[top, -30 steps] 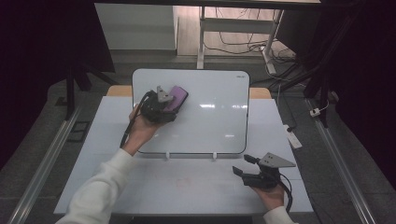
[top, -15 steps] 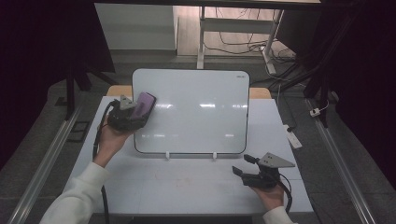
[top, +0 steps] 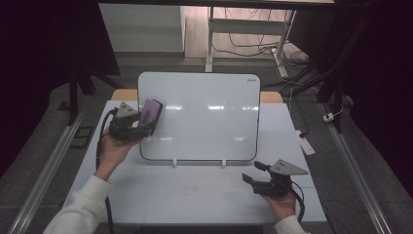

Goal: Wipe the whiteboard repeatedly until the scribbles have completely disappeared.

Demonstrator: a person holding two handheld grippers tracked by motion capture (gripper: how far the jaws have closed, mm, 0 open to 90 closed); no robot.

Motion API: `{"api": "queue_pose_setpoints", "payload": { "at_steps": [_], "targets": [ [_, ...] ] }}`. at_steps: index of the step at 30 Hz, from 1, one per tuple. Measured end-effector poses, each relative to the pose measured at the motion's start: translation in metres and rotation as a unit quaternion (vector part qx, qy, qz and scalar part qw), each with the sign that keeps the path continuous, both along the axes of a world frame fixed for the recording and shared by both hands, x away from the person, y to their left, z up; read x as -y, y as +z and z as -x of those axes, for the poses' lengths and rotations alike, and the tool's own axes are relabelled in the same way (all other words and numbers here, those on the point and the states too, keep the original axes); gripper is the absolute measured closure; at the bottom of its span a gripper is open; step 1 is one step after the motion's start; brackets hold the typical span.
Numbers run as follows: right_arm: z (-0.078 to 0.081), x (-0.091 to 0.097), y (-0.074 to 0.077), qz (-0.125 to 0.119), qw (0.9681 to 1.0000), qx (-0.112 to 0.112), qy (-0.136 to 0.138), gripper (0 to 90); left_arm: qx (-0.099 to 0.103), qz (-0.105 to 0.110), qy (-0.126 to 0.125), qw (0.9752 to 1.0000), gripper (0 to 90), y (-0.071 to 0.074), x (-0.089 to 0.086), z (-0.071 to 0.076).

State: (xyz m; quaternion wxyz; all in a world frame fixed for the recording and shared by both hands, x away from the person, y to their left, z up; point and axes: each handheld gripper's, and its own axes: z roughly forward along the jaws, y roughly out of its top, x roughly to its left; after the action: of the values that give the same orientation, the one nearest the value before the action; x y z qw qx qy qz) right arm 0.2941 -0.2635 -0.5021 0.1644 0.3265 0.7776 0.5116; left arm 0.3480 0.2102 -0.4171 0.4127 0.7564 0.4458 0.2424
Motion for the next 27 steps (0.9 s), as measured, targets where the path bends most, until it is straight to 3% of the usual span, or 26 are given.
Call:
{"api": "queue_pose_setpoints", "payload": {
  "at_steps": [4,6,10,15,18,27],
  "targets": [
    [0.001,-0.002,0.001,-0.002,1.0000,0.001,0.003,28.6,-0.009,0.020,-0.041,0.9989,40.4,-0.008,0.006,0.015],
    [0.002,-0.004,0.002,-0.003,1.0000,0.004,0.006,28.6,-0.018,0.026,-0.069,0.9971,40.4,-0.015,0.012,0.022],
    [0.003,-0.006,0.004,-0.003,0.9999,0.008,0.010,28.5,-0.028,0.015,-0.108,0.9936,40.4,-0.025,0.025,0.034],
    [0.004,-0.008,0.005,-0.004,0.9998,0.010,0.015,28.4,-0.035,0.007,-0.155,0.9873,40.3,-0.038,0.039,0.046],
    [0.004,-0.008,0.006,-0.004,0.9998,0.011,0.017,28.4,-0.035,0.010,-0.174,0.9840,40.4,-0.043,0.043,0.053],
    [0.005,-0.011,0.009,-0.002,0.9996,0.015,0.023,28.3,-0.036,-0.001,-0.207,0.9777,40.3,-0.046,0.047,0.067]
  ]
}}
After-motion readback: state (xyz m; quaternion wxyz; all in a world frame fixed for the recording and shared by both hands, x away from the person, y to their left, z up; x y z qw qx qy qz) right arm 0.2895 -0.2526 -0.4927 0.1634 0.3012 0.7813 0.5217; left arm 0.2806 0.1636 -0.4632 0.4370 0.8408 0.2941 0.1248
